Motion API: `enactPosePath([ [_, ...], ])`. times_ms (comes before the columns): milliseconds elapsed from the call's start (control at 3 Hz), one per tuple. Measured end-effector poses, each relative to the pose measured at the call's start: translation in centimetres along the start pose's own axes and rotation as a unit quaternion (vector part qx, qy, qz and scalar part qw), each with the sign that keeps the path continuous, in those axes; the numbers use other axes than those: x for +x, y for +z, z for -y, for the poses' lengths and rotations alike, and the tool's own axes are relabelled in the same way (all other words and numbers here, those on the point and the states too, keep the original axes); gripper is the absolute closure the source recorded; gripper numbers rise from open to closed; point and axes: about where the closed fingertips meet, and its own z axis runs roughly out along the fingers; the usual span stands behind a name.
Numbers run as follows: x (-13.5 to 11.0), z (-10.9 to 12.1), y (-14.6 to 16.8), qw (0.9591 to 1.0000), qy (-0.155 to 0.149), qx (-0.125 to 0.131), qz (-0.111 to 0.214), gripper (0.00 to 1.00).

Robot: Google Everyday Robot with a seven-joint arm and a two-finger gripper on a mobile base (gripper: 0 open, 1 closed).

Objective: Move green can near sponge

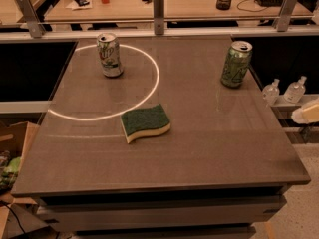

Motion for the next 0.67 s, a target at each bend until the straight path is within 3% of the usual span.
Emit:
enactPosePath([
  [333,0.3,1.96,0.24,0.9931,0.001,-0.001,0.117,0.0],
  [667,-0.13,2.0,0.8,0.9822,0.007,-0.015,0.187,0.0],
])
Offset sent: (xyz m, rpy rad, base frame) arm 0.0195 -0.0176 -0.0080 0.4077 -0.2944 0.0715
